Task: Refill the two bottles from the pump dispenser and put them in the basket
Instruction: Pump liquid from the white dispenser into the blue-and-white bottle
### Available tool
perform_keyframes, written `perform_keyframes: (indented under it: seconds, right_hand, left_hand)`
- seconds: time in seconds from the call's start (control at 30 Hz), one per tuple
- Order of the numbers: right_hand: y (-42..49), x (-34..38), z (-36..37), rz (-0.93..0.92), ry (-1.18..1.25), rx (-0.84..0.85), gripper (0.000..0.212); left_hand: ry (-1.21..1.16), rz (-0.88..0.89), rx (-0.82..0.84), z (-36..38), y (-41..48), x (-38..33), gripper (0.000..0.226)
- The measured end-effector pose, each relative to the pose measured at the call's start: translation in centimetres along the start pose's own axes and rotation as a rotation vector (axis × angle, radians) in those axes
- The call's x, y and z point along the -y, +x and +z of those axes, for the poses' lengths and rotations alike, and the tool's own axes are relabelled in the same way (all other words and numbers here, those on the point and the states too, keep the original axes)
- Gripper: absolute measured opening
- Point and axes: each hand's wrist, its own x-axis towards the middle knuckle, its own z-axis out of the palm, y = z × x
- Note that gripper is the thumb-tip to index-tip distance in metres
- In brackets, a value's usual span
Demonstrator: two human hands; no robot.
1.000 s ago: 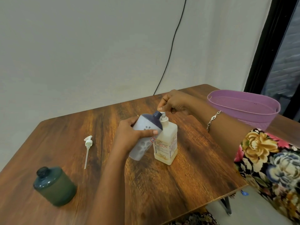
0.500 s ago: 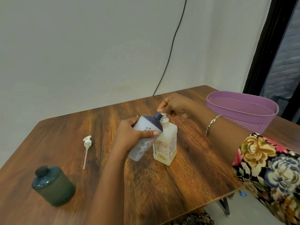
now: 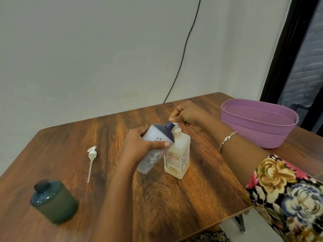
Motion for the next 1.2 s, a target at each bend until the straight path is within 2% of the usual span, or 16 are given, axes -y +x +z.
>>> perform_keyframes:
  seconds: [0.1,0.47,0.6,0.77,1.03,1.2]
  right_hand:
    - [-0.3,0.7,-0.4,-0.025,0.04,-0.017,0.022]
    - [0.6,0.2,0.0,-0.036,-0.071,0.016,0.025]
    - [0.1,0.8,-0.1,-0.075,-0.022,-0.019,0.023]
    - [0.2,1.8,-1.0,-0.091,-0.093,0.045,0.022]
    - [0.6,0.1,0.3,-0.119,-0.068,0.021,0.026]
    - [0.0,1.2,-0.7,-0.151,-0.067,0.022,0.021]
  left_hand:
    - [-0.015,0.007,-0.007,-0.2,-0.1,-0.4,0.034]
    - [0.028,-0.032,-0.02,0.1,0.2,0.3,0.045]
    - [-0.006,-0.043,-0.039,-0.1,-0.1,-0.4,0.04]
    - [0.038,-0.01,-0.044,-0.6,0.0,-1.3,0.041]
    - [0.021,-0.05,-0.018,0.0,-0.2,-0.2,0.031]
    - [0.061,-0.018,-0.037,-0.3,-0.3,-1.4,0.038]
